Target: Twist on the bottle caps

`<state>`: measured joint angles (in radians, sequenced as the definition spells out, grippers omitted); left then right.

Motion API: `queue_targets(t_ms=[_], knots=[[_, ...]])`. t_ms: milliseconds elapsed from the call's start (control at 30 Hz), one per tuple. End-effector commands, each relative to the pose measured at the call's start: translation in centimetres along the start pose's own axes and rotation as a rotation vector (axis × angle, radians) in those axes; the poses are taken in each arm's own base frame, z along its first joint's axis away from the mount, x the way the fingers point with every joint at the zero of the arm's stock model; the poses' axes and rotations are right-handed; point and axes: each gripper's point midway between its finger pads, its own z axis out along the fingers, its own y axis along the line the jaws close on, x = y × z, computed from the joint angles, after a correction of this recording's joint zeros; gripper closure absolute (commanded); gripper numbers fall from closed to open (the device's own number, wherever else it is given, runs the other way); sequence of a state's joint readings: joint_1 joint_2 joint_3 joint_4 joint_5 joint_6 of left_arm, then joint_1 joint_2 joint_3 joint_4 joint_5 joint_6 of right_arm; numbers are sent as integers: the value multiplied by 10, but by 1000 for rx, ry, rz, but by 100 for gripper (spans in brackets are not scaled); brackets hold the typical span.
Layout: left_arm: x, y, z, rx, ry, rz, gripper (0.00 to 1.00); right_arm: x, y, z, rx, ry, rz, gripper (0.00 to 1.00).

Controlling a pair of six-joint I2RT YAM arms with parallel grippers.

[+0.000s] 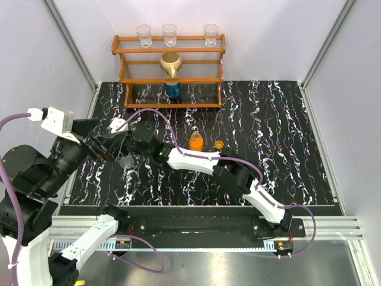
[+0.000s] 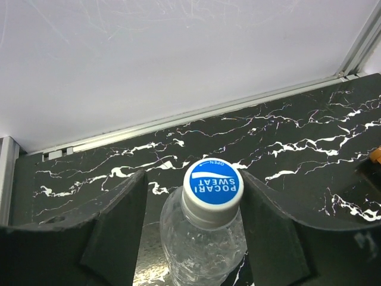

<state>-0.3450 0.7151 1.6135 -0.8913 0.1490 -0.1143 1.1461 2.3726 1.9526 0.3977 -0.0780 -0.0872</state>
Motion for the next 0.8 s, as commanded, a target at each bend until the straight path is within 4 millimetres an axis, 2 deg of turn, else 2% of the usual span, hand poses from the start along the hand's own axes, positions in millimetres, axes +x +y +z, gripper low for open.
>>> queue_targets(t_ms=[0,267,500,533,767], knots=[[-10,1,-2,-12,-53,-6,3,-20,6,-2,1,-34,2,29],[-9,-1,-5,2,-58,-3,4,-28,10,-6,-22,-38,-14,19],[-7,-4,-5,18,-61,-5,4,-36,18,-7,-47,-50,-37,6],[-6,-4,-4,18,-58,-5,4,-39,19,-7,-51,-54,-40,1],[-6,-4,-4,18,-61,-3,4,-61,23,-13,-70,-71,-71,0]])
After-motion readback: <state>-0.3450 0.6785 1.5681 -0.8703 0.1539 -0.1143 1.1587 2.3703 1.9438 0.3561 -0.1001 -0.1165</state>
